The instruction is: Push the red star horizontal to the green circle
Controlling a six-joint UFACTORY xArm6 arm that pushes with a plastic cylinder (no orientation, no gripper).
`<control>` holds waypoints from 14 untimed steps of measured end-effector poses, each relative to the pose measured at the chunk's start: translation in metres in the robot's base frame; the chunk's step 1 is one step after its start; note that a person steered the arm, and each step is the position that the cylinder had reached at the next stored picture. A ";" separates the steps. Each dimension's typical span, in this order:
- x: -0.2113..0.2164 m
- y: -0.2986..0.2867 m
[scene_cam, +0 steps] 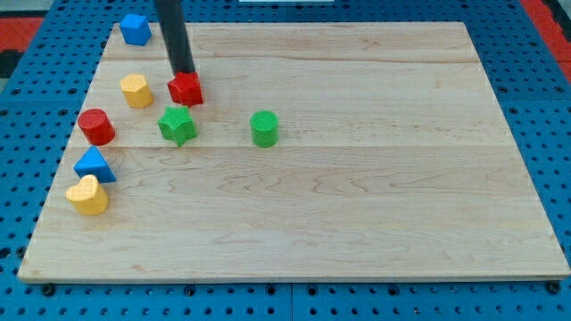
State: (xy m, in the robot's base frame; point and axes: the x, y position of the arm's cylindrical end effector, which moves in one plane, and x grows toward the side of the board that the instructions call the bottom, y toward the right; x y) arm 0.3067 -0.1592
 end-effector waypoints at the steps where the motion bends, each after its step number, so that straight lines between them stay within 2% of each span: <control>1: 0.001 0.000; 3: 0.005 -0.033; 4: 0.024 0.001; 6: 0.021 0.103; 9: 0.017 0.197; 10: 0.012 0.153; 11: -0.004 0.050; 12: 0.028 0.004; 13: 0.056 0.052; 14: 0.058 0.119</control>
State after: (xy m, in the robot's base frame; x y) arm 0.3647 -0.0403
